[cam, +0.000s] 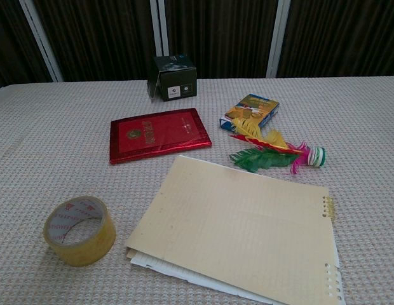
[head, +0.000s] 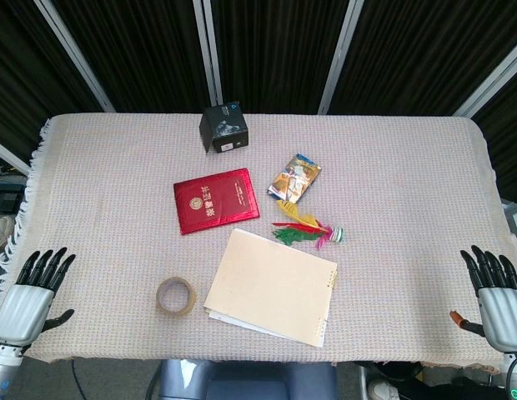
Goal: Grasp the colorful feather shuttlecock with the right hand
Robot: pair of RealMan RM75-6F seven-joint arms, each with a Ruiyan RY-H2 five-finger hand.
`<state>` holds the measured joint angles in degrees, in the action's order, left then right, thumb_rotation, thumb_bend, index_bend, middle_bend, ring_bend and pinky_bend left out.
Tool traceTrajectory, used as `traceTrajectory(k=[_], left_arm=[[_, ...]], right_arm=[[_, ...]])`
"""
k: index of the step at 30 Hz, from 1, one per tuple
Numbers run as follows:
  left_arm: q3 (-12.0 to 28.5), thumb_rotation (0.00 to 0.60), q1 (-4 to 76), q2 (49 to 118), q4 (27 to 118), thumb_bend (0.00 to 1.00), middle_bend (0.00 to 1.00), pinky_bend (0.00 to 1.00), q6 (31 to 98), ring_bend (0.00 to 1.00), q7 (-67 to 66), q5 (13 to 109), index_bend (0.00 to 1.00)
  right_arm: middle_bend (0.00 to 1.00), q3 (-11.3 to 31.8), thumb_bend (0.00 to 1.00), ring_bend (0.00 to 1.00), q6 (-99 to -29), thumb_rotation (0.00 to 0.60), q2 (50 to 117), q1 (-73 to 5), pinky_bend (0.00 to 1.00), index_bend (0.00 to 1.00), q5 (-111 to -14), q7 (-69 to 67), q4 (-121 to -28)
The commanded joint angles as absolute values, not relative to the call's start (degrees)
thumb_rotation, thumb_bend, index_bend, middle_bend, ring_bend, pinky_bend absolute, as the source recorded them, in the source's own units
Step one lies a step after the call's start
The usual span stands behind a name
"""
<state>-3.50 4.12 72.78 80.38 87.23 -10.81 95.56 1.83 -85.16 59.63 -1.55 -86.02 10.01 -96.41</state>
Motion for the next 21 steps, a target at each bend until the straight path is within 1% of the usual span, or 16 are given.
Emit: traceTrajectory(k=[1,9,15,18,21], left_arm=[[-3.52,0.580,4.16,72.86,80.36,0.07,0.00,0.00,87.16,0.00,-11.00,95.61,0.00],[-3.37,0.581,4.32,73.14,80.36,0.07,0.00,0.00,86.23,0.00,-11.53,94.82,0.00],[-3.53,0.582,4.25,72.96,80.60,0.07,0.00,0.00,87.08,0.00,-11.22,95.68,0.00],[-3.38,0.583,4.36,72.88,80.62,0.07,0.00,0.00,87.06,0.00,-10.79,95.57,0.00],[-3.37,0.582,4.64,72.83,80.57,0.07,0.00,0.00,86.16,0.00,-10.48,95.13,0.00]], right_arm=[[0.00,1.99,0.07,0.00,-84.95,0.600,59.65,-1.68,0.00,0.00,-85.74,10.03,-96.35],[0.00,2.13,0.06,0.00,-84.19,0.600,59.56,-1.95,0.00,0.00,-85.06,9.77,-96.13],[0.00,1.62,0.06,0.00,-84.28,0.600,60.05,-2.18,0.00,0.00,-86.61,10.38,-96.12],[0.00,1.51,0.06,0.00,-84.50,0.600,60.54,-2.41,0.00,0.03,-87.62,10.48,-96.45],[0.00,1.69,0.06,0.00,-83.67,0.600,61.30,-3.46,0.00,0.09,-88.68,10.04,-96.94]])
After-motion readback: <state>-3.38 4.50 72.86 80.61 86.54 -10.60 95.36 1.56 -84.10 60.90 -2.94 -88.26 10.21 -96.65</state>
